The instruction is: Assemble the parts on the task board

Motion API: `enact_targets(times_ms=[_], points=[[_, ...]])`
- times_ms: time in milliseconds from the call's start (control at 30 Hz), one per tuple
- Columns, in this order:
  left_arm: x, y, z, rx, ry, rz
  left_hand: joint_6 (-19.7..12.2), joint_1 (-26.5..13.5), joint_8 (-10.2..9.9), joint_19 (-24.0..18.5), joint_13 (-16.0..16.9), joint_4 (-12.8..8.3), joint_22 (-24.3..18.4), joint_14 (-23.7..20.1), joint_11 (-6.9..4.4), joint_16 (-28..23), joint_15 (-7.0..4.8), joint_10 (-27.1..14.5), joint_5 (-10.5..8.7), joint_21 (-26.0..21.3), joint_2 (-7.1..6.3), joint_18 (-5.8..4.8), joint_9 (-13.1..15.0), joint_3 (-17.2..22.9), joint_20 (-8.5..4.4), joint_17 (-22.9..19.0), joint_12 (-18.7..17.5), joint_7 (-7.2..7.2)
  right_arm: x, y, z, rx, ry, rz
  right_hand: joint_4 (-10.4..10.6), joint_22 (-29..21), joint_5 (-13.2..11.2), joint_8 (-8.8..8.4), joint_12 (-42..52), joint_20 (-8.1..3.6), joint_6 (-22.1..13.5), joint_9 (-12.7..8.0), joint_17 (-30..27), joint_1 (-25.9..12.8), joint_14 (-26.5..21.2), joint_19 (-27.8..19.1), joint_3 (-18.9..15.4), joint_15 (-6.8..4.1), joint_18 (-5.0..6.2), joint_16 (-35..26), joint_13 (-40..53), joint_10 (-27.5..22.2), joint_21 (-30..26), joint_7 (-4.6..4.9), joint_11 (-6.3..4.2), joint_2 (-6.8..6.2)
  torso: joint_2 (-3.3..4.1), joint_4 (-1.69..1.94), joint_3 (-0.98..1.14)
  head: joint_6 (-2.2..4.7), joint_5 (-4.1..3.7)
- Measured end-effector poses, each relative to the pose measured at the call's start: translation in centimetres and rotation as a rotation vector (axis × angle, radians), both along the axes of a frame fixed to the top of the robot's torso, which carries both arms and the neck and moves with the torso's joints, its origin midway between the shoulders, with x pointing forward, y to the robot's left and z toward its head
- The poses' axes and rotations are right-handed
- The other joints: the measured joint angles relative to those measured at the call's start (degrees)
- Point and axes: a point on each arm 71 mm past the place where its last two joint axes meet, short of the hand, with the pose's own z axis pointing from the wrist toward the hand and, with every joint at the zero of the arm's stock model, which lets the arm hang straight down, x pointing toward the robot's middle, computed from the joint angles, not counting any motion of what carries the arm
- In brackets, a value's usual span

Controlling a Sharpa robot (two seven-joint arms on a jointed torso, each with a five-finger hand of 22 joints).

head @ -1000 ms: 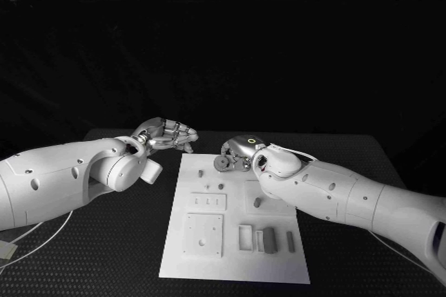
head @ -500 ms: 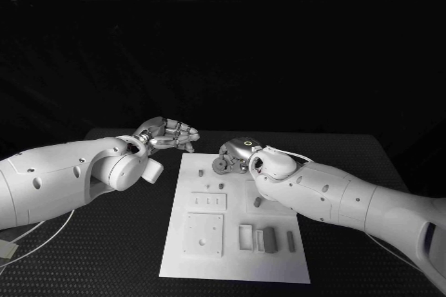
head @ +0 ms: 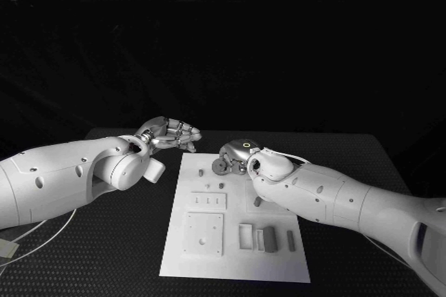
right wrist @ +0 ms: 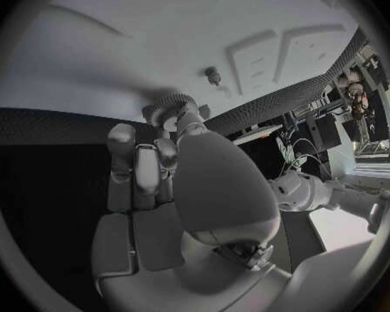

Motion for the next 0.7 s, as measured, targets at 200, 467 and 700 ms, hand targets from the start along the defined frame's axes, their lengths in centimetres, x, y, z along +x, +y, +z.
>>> enact_targets(times_ms=[200, 467, 700], points=[[0.0, 0.1, 0.0, 0.001, 0.000, 0.002, 0.00, 0.00, 0.00, 0.00, 0.00, 0.00, 0.00, 0.00, 0.00, 0.00, 0.00, 0.00, 0.00, 0.00, 0.00, 0.00, 0.00, 0.00, 0.00, 0.05, 0.00, 0.00, 0.0, 0.1, 0.0, 0.004, -0.003, 0.001, 0.00, 0.00, -0.01, -0.02, 0.07, 0.01, -0.01, -0.06, 0.00, 0.00, -0.01, 0.00, 0.00, 0.01, 0.00, 0.00, 0.00, 0.00, 0.00, 0.01, 0.00, 0.00, 0.02, -0.03, -0.04, -0.15, 0.10], [0.1, -0.1, 0.0, 0.000, 0.000, -0.001, 0.00, 0.00, 0.00, 0.00, -0.01, 0.00, 0.00, 0.00, 0.00, 0.00, 0.00, 0.00, 0.00, 0.00, 0.00, 0.00, 0.00, 0.00, 0.00, 0.05, 0.00, 0.00, -0.2, 0.6, 0.0, 0.009, -0.005, 0.008, 0.00, 0.00, 0.00, -0.19, -0.18, 0.02, -0.03, -0.21, -0.03, 0.00, -0.08, -0.01, 0.00, 0.08, 0.00, 0.00, 0.00, 0.00, 0.00, 0.04, 0.00, 0.00, 0.03, -0.07, -0.07, -0.14, 0.13], [0.1, -0.1, 0.0, 0.001, -0.001, 0.000, 0.00, 0.00, 0.00, 0.00, -0.01, 0.00, 0.00, 0.20, 0.00, 0.00, -0.20, 0.00, 0.00, 0.00, 0.00, 0.00, 0.00, 0.00, 0.00, 0.11, 0.00, 0.00, -0.3, 1.0, -0.1, 0.011, 0.003, 0.015, 0.05, 0.00, 0.00, -0.48, -0.20, 0.03, -0.12, -0.20, -0.27, 0.00, -0.09, -0.02, 0.38, 0.09, 0.00, 0.00, 0.00, 0.00, 0.00, 0.12, 0.00, 0.00, 0.03, -0.07, -0.04, -0.18, 0.10]])
